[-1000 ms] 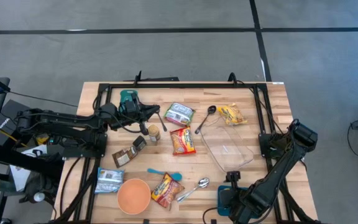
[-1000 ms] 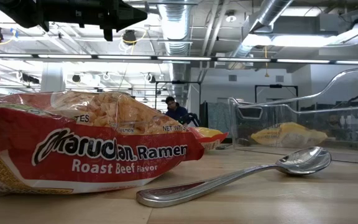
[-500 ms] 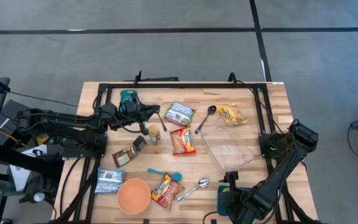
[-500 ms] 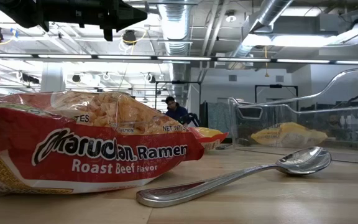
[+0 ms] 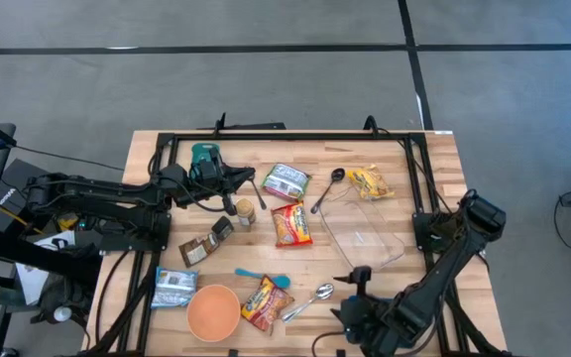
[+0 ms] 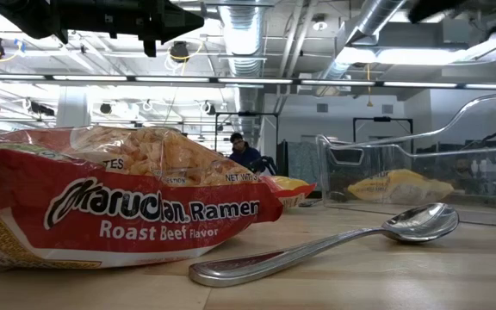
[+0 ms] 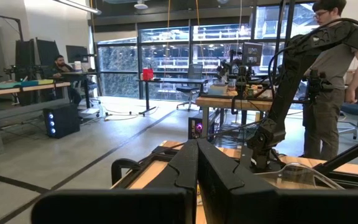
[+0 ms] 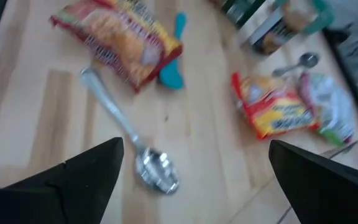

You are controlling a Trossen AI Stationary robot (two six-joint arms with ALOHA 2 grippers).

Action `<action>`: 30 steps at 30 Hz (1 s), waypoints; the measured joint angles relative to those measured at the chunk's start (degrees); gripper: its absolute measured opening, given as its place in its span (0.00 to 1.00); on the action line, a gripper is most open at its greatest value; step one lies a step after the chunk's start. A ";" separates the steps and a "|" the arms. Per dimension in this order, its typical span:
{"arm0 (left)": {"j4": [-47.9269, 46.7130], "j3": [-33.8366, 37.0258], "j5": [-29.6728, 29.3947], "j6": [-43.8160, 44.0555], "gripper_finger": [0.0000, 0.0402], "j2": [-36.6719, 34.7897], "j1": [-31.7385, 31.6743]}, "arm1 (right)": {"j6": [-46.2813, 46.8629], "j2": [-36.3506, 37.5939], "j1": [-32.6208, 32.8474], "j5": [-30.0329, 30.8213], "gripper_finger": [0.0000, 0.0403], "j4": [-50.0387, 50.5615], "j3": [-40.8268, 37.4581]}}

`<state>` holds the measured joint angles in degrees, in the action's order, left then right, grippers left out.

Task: Pick & Place Food Item
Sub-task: Put the black spice can into the blue bin

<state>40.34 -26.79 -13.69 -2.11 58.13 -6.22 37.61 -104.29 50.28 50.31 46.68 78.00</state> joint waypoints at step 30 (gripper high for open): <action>0.00 0.00 0.00 0.00 0.00 0.00 -0.02 | -14.21 0.09 -12.30 2.35 0.87 -13.75 0.02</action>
<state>40.34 -26.79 -13.69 -2.11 58.13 -6.24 23.41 -104.20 37.99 52.66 32.93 78.02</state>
